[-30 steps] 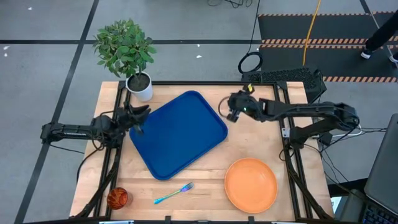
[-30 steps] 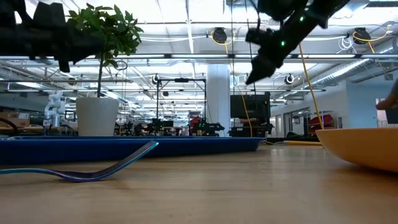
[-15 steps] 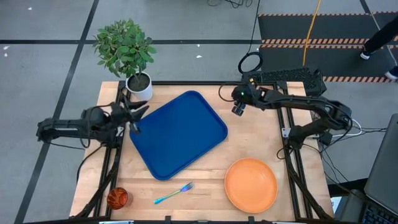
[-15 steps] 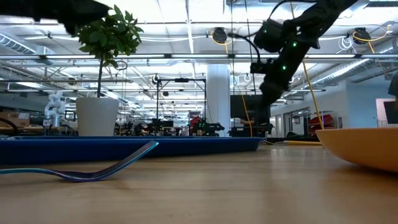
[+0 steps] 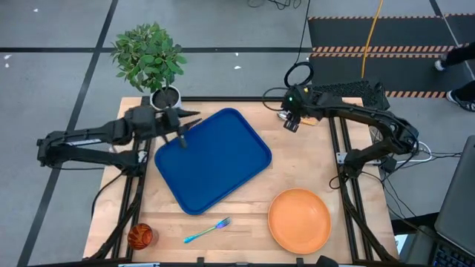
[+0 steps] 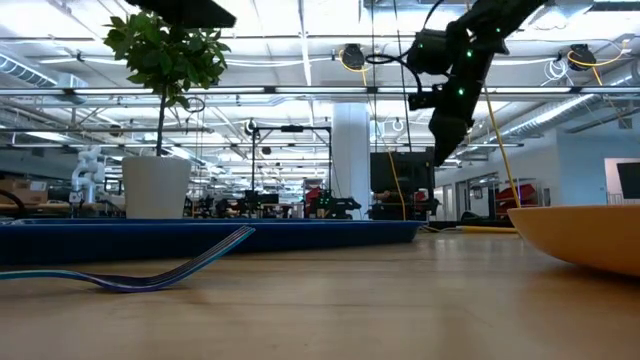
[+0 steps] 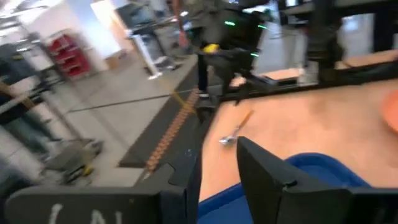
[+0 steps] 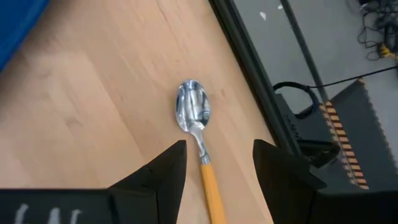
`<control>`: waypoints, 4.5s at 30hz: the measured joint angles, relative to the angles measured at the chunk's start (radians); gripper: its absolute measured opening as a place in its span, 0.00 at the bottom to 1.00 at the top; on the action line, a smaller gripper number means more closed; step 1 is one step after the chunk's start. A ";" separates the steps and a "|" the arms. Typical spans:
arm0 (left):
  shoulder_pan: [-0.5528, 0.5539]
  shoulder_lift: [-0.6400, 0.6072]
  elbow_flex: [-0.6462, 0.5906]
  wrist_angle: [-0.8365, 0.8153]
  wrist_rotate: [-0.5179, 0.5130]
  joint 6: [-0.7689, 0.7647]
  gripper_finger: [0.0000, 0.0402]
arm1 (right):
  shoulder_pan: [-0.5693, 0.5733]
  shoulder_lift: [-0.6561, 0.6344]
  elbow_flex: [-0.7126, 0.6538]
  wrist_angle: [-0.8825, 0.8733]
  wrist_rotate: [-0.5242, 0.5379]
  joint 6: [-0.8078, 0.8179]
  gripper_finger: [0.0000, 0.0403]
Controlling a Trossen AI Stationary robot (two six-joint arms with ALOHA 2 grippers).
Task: Pick and place plate/cup/fork/spoon on tray
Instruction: Put the spoon on the right side of the serving tray
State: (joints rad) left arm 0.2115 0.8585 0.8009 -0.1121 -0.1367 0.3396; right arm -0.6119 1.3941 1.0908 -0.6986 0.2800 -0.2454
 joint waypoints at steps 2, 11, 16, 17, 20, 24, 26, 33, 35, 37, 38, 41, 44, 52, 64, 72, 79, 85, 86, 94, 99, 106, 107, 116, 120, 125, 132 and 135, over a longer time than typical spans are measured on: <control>0.039 0.036 0.000 0.002 0.121 0.000 0.26 | -0.003 0.013 0.037 -0.043 -0.001 -0.008 0.45; 0.172 0.155 0.000 0.113 0.287 -0.004 0.26 | -0.028 0.246 0.111 -0.225 0.009 -0.056 0.45; 0.214 0.162 0.000 0.094 0.333 -0.005 0.26 | -0.054 0.364 0.111 -0.244 0.059 -0.107 0.45; 0.219 0.162 0.000 0.084 0.348 -0.005 0.26 | -0.061 0.375 0.111 -0.248 0.057 -0.116 0.45; 0.228 0.162 0.000 0.063 0.359 -0.001 0.26 | -0.077 0.386 0.111 -0.248 0.054 -0.124 0.45; 0.237 0.162 0.000 0.054 0.362 0.007 0.26 | -0.103 0.385 0.111 -0.228 -0.013 -0.153 0.45; 0.241 0.162 0.000 0.054 0.373 0.007 0.26 | -0.121 0.385 0.111 -0.207 -0.024 -0.179 0.45; 0.243 0.162 0.000 0.046 0.400 0.007 0.26 | -0.197 0.385 0.111 -0.151 -0.066 -0.227 0.45; 0.243 0.162 0.000 0.047 0.400 0.007 0.26 | -0.215 0.385 0.111 -0.149 -0.078 -0.227 0.45; 0.243 0.162 0.000 0.047 0.400 0.007 0.26 | -0.228 0.385 0.111 -0.147 -0.083 -0.227 0.45; 0.243 0.162 0.000 0.047 0.400 0.006 0.26 | -0.233 0.385 0.111 -0.147 -0.099 -0.227 0.45; 0.243 0.162 0.000 0.047 0.401 0.006 0.26 | -0.246 0.385 0.111 -0.141 -0.154 -0.222 0.45; 0.243 0.162 0.000 0.047 0.401 -0.003 0.26 | -0.252 0.391 0.104 -0.122 -0.163 -0.218 0.45; 0.243 0.162 0.000 0.041 0.402 -0.009 0.26 | -0.254 0.443 0.094 -0.099 -0.174 -0.215 0.45; 0.243 0.161 -0.001 0.042 0.401 -0.012 0.26 | -0.257 0.457 0.094 -0.096 -0.159 -0.265 0.28; 0.243 0.161 -0.001 0.041 0.400 -0.012 0.26 | -0.256 0.457 0.095 -0.185 -0.112 -0.230 0.06; 0.243 0.161 -0.001 0.041 0.398 -0.011 0.26 | -0.213 0.342 0.094 -0.312 -0.097 -0.121 0.05; 0.246 0.161 -0.001 0.067 0.396 -0.012 0.26 | -0.101 0.176 0.094 -0.310 -0.236 0.116 0.05; 0.246 0.161 -0.001 0.070 0.395 -0.012 0.26 | -0.072 0.158 0.094 -0.305 -0.271 0.161 0.05; 0.246 0.146 -0.001 0.090 0.363 -0.059 0.26 | 0.175 0.127 0.094 0.028 -0.523 0.517 0.05; 0.240 0.127 -0.001 0.088 0.363 -0.073 0.26 | 0.227 0.176 0.150 0.154 -0.542 0.626 0.05; 0.243 0.070 -0.001 0.088 0.363 -0.073 0.26 | 0.234 0.376 0.383 0.122 -0.547 0.671 0.05; 0.243 0.059 -0.001 0.088 0.363 -0.073 0.26 | 0.234 0.413 0.429 0.095 -0.550 0.667 0.05; 0.244 -0.046 -0.001 -0.010 0.289 -0.046 0.26 | 0.227 0.722 0.856 -0.381 -0.493 0.604 0.05; 0.244 -0.087 -0.001 -0.049 0.265 -0.045 0.26 | 0.219 0.779 0.892 -0.404 -0.463 0.642 0.06; 0.243 -0.129 -0.001 -0.068 0.265 -0.046 0.26 | 0.214 0.825 0.893 -0.317 -0.461 0.677 0.05; 0.243 -0.152 -0.001 -0.111 0.264 -0.034 0.26 | 0.214 0.872 0.894 -0.284 -0.420 0.703 0.05; 0.243 -0.153 -0.001 -0.115 0.264 -0.030 0.26 | 0.214 0.896 0.893 -0.285 -0.412 0.705 0.05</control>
State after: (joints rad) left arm 0.4549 0.7059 0.7998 -0.2272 0.1268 0.3099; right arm -0.3977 2.2904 1.9837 -0.9833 -0.1319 0.4595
